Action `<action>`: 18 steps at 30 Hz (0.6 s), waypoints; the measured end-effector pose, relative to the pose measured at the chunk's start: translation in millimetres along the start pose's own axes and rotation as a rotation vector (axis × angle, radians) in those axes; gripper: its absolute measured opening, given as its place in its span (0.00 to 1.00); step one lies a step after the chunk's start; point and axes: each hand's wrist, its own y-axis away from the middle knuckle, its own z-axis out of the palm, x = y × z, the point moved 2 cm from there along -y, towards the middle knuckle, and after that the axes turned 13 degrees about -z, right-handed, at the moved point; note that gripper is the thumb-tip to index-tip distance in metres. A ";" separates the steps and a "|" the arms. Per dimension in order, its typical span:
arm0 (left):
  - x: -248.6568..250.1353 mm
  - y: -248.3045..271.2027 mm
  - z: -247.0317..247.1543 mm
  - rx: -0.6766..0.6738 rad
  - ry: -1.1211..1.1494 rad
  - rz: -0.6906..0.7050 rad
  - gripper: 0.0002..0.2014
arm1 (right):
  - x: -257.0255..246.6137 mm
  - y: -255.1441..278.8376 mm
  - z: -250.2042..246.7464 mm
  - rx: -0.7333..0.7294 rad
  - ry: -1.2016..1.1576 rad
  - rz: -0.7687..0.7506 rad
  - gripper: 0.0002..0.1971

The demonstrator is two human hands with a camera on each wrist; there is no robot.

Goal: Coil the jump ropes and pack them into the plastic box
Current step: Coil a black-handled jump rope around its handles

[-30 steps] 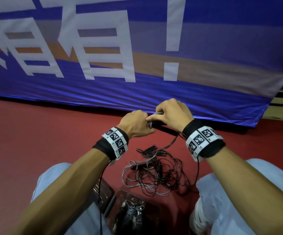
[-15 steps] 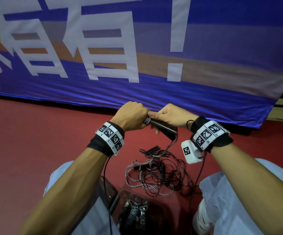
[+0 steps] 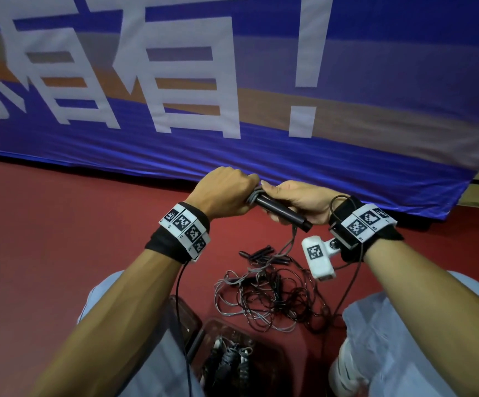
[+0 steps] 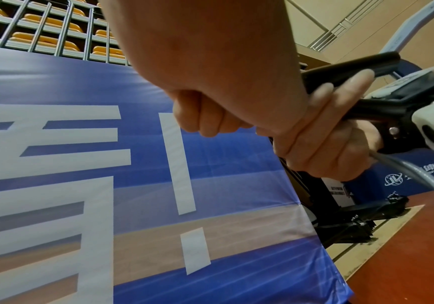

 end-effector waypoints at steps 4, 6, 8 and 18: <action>-0.4 0.9 -3.4 -0.003 0.036 -0.032 0.11 | 0.2 -0.6 6.9 0.004 -0.137 0.065 0.29; -3.7 0.7 -3.5 0.003 0.067 -0.062 0.11 | 2.9 -1.3 12.5 0.012 -0.207 0.108 0.32; -7.3 0.0 -1.9 0.001 0.085 -0.100 0.13 | 6.2 -2.6 18.0 -0.017 -0.302 0.123 0.34; -11.9 -0.6 15.1 -0.048 0.292 -0.501 0.13 | 17.5 -30.4 39.8 0.132 -0.702 0.038 0.30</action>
